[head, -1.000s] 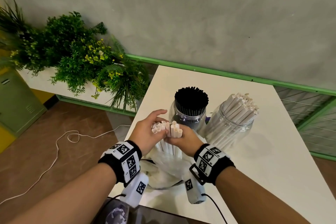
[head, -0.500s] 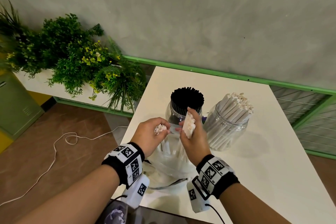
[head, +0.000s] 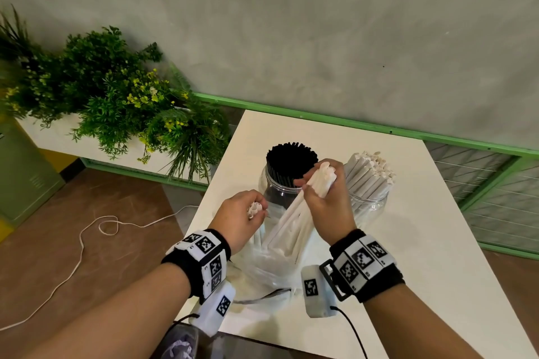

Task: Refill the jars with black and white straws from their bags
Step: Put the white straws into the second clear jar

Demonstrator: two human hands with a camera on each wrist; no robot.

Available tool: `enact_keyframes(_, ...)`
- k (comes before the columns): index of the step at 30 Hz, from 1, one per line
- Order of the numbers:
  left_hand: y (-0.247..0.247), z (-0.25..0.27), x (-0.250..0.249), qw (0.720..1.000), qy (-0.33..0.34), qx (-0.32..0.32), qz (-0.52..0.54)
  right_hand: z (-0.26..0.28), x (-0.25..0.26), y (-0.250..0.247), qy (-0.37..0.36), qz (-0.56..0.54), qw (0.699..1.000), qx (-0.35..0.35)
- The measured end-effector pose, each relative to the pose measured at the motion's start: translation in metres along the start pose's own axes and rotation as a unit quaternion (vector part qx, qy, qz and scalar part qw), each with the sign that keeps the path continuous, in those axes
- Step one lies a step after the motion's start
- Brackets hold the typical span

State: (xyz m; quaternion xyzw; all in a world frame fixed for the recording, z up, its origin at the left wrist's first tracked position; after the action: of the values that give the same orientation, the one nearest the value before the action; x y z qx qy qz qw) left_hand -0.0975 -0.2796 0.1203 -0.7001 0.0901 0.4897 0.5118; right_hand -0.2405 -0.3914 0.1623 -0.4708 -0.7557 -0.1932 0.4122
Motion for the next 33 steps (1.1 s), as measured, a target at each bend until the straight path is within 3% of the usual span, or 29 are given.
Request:
enact_keyframes(6,0.005,-0.006,-0.007,1.000,-0.005,0.007,-0.028,-0.032,0.038,-0.044,-0.044,-0.045,0.996,-0.068)
enact_keyframes(11,0.008,-0.008,-0.010,0.999,-0.022,0.003,-0.025,-0.063,0.059,-0.124,-0.114,-0.058,0.964,-0.235)
enact_keyframes(14,0.008,-0.004,-0.010,0.999,-0.039,-0.004,-0.016,-0.073,0.064,-0.155,-0.165,-0.010,0.944,-0.287)
enact_keyframes(29,0.017,-0.006,-0.025,0.997,-0.065,-0.036,-0.013,-0.082,-0.010,-0.133,-0.076,0.078,0.967,-0.231)
enact_keyframes(33,0.017,-0.006,-0.022,0.996,-0.072,-0.039,-0.016,-0.081,-0.033,-0.122,-0.014,0.068,0.976,-0.206)
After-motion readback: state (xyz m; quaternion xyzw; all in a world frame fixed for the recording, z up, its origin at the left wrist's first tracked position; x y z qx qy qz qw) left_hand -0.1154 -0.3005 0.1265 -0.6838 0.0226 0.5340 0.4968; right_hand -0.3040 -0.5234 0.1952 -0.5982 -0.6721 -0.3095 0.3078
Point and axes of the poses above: each hand's wrist, its own z-axis away from the middle knuckle, its own y-axis out of the palm, x = y × z, the point moved 5 cm from there along -z, towards the middle knuckle, and after that the axes turned 14 degrees about -y, right-handed, at the moved point
